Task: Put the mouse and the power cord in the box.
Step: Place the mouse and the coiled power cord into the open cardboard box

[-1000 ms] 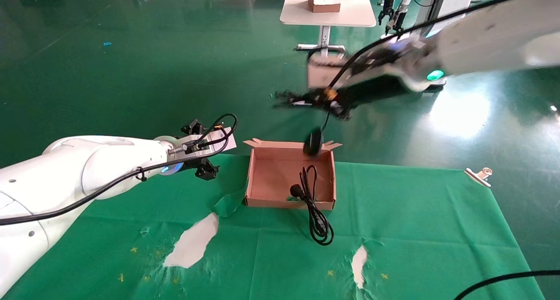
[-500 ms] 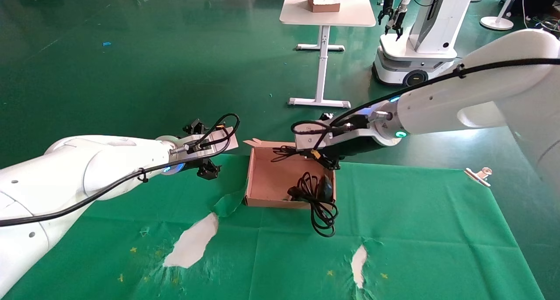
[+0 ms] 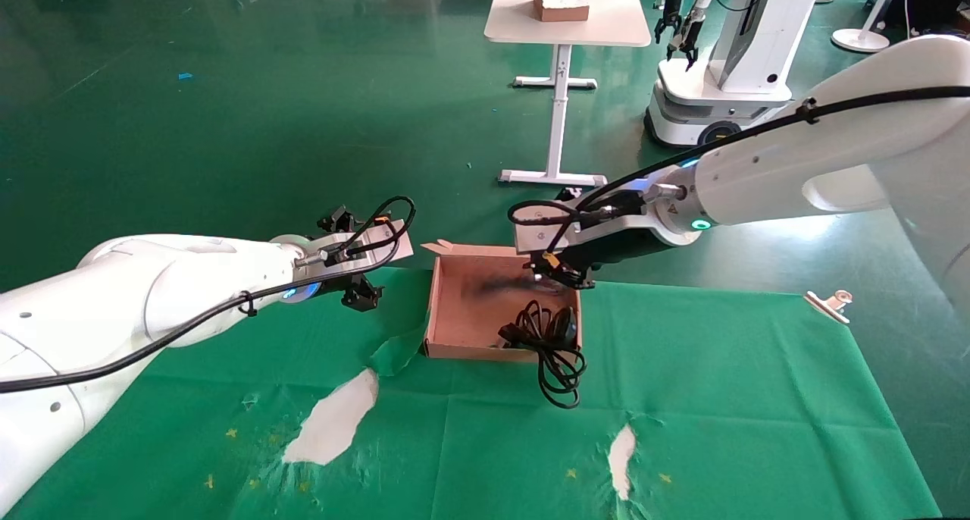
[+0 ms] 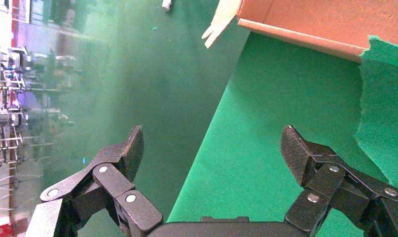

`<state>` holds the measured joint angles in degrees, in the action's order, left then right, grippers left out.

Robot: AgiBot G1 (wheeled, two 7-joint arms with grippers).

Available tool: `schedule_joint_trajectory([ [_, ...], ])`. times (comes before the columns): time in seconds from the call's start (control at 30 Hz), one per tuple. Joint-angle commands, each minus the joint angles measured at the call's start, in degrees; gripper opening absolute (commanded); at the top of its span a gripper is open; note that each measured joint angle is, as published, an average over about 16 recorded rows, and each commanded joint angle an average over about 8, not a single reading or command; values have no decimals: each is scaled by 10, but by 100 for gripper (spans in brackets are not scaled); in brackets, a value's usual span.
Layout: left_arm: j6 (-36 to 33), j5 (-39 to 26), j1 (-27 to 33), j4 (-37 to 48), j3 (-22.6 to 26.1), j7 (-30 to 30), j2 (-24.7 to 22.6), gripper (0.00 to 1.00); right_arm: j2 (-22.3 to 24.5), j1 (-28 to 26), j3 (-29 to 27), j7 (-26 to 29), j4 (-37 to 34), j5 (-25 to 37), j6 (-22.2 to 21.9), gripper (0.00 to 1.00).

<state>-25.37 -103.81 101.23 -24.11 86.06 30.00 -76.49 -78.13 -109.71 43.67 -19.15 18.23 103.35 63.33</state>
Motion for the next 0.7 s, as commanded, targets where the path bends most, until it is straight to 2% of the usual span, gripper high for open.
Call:
schedule_joint_trajectory([
  [0.03, 0, 0, 0, 0, 0, 0, 0, 100, 0, -1, 0, 0, 0, 0, 1, 100],
  [0.53, 1, 1, 0, -1, -1, 0, 1, 100, 3, -2, -2, 1, 2, 0, 5, 100],
  [0.7, -5, 6, -4, -7, -7, -2, 6, 100, 18, 15, -12, 12, 22, -21, 13, 100],
])
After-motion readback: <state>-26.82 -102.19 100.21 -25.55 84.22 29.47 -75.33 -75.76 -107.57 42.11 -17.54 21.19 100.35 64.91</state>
